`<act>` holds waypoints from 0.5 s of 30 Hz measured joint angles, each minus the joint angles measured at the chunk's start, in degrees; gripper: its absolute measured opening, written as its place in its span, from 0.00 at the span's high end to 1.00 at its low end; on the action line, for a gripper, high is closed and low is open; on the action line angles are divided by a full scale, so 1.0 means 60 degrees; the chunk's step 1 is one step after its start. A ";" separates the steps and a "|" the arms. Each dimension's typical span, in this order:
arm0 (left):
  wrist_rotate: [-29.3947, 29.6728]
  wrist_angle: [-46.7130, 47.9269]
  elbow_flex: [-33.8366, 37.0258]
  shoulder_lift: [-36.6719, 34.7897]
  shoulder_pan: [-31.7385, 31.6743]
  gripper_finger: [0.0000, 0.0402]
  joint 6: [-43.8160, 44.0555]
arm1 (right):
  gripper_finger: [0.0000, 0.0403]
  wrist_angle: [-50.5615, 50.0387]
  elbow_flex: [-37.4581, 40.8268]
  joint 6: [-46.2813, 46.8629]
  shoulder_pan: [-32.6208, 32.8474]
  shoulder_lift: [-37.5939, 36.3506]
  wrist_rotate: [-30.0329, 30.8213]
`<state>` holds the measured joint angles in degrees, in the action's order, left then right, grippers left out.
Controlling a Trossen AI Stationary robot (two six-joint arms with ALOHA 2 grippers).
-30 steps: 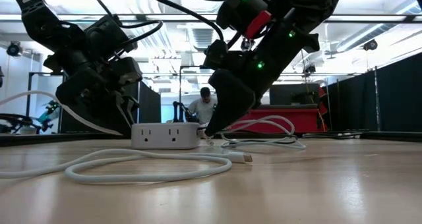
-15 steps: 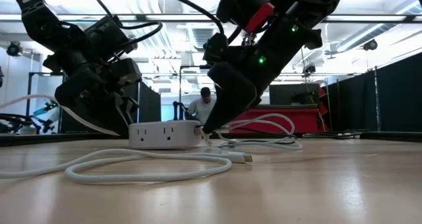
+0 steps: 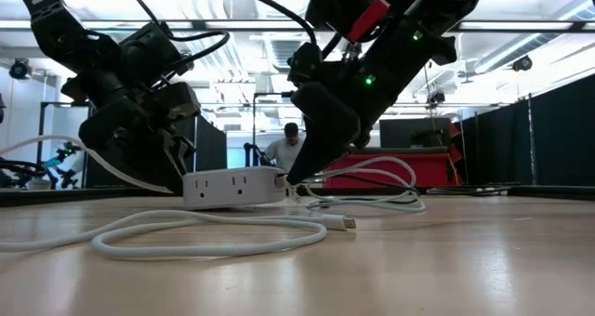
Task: Insert USB
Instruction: Insert the blue USB cable into the top white outlet extension
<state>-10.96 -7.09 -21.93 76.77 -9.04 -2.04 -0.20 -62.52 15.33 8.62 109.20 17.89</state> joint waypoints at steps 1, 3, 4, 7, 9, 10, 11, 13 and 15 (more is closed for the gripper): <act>-0.0001 -0.0045 -0.0005 0.0000 0.0000 0.81 0.0000 | 1.00 -0.0027 -0.0011 0.0108 0.0000 -0.0009 0.0010; -0.0006 -0.0082 -0.0027 -0.0007 0.0000 0.81 0.0006 | 1.00 -0.0275 -0.0015 0.0364 0.0000 -0.0017 -0.0055; -0.0007 -0.0084 -0.0029 -0.0011 0.0000 0.81 0.0007 | 1.00 -0.0400 -0.0014 0.0478 0.0000 -0.0017 -0.0061; -0.0004 -0.0073 -0.0029 -0.0011 0.0000 0.81 0.0004 | 1.00 -0.0492 0.0004 0.0459 0.0000 -0.0019 -0.0058; -0.0007 -0.0069 -0.0029 -0.0011 0.0000 0.81 0.0004 | 1.00 -0.0486 0.0004 0.0382 0.0000 -0.0020 -0.0056; -0.0005 -0.0067 -0.0029 -0.0011 0.0000 0.81 -0.0005 | 1.00 -0.0478 0.0004 0.0346 -0.0004 -0.0020 -0.0054; -0.0007 -0.0069 -0.0029 -0.0011 0.0000 0.81 -0.0013 | 1.00 -0.0432 0.0009 0.0302 -0.0007 -0.0018 -0.0054; -0.0005 -0.0069 -0.0029 -0.0011 0.0000 0.81 -0.0018 | 1.00 -0.0265 0.0011 0.0257 -0.0007 -0.0020 -0.0058; -0.0007 -0.0066 -0.0029 -0.0011 0.0000 0.81 -0.0026 | 1.00 -0.0149 0.0019 0.0220 -0.0007 -0.0020 -0.0056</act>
<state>-11.00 -7.49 -22.11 76.71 -9.04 -2.20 -1.09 -62.41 16.65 8.58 109.08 17.55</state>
